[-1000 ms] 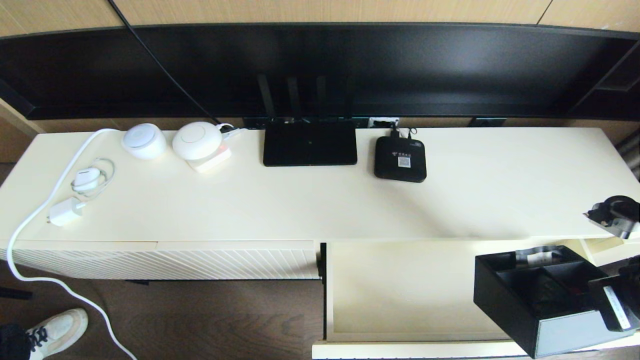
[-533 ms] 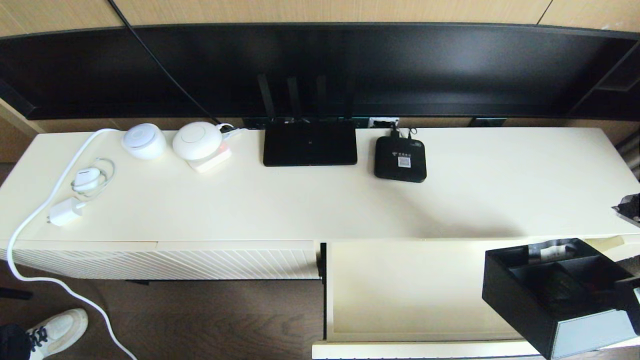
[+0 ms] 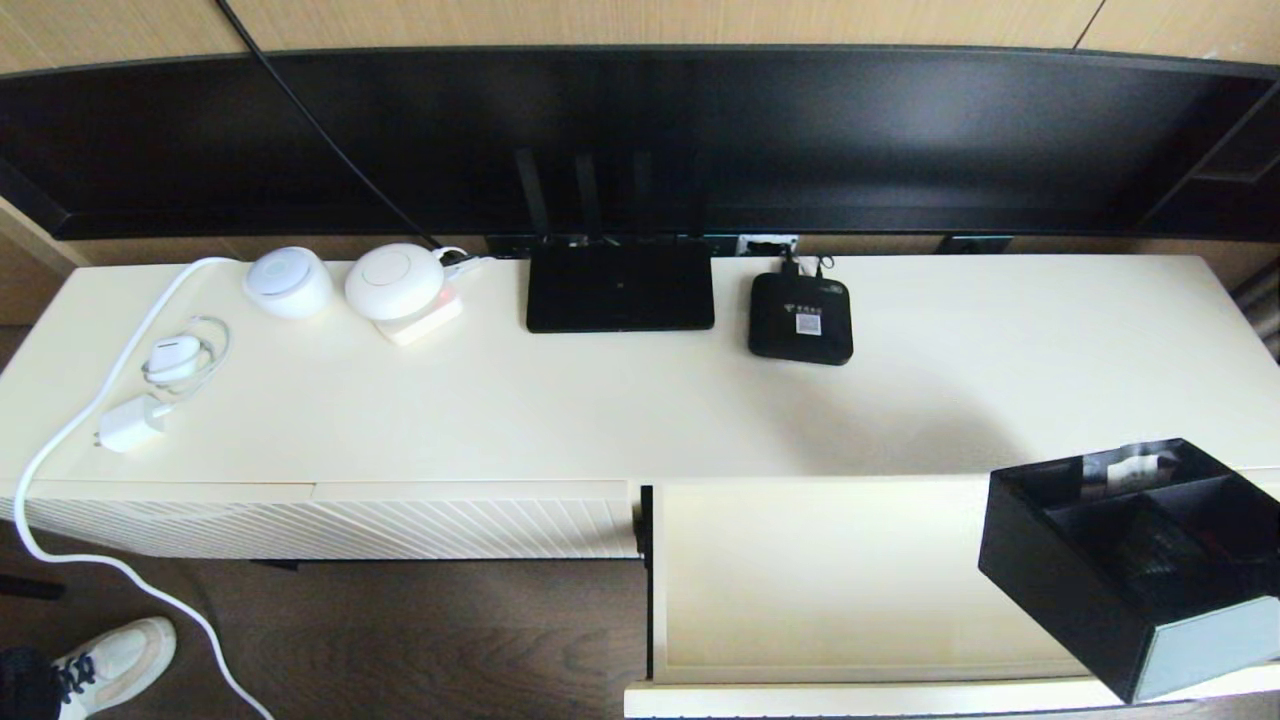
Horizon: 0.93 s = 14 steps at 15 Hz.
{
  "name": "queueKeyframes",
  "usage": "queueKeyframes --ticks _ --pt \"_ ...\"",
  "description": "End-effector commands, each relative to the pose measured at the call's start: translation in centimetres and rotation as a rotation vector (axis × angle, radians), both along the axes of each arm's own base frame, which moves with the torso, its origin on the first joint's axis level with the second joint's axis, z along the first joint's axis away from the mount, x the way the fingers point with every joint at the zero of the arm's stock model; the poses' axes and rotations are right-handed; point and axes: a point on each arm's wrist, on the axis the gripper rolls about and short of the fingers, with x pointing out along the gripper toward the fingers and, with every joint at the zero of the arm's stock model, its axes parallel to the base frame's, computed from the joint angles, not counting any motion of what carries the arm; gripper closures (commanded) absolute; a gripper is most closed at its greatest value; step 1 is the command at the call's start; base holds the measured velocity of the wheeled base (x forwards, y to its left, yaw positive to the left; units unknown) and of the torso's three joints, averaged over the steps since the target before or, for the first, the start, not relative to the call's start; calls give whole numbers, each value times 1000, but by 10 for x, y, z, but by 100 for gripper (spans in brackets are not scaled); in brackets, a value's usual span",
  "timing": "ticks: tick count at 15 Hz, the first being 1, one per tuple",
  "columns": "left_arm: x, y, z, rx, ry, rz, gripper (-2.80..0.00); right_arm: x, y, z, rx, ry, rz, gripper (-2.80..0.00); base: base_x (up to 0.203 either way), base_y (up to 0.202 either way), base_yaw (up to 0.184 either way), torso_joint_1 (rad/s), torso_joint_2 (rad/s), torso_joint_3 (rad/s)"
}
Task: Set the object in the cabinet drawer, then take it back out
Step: Take the storage box out of the drawer and put it on the table
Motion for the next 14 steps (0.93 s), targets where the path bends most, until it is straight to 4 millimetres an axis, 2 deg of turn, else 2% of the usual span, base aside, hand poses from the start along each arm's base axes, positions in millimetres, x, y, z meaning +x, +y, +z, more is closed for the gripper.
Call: queueKeyframes --ticks 1,4,8,14 --pt "0 0 0 0 -1 0 0 4 1 5 6 -12 -4 0 0 0 0 0 0 0" --pt "0 0 0 0 2 0 0 17 3 12 20 -37 -15 0 0 0 0 0 0 0" --pt "0 0 0 0 0 0 0 47 7 22 83 -112 -66 0 0 0 0 0 0 0" --pt "0 0 0 0 0 0 0 101 9 15 66 -198 -137 0 0 0 0 0 0 0"
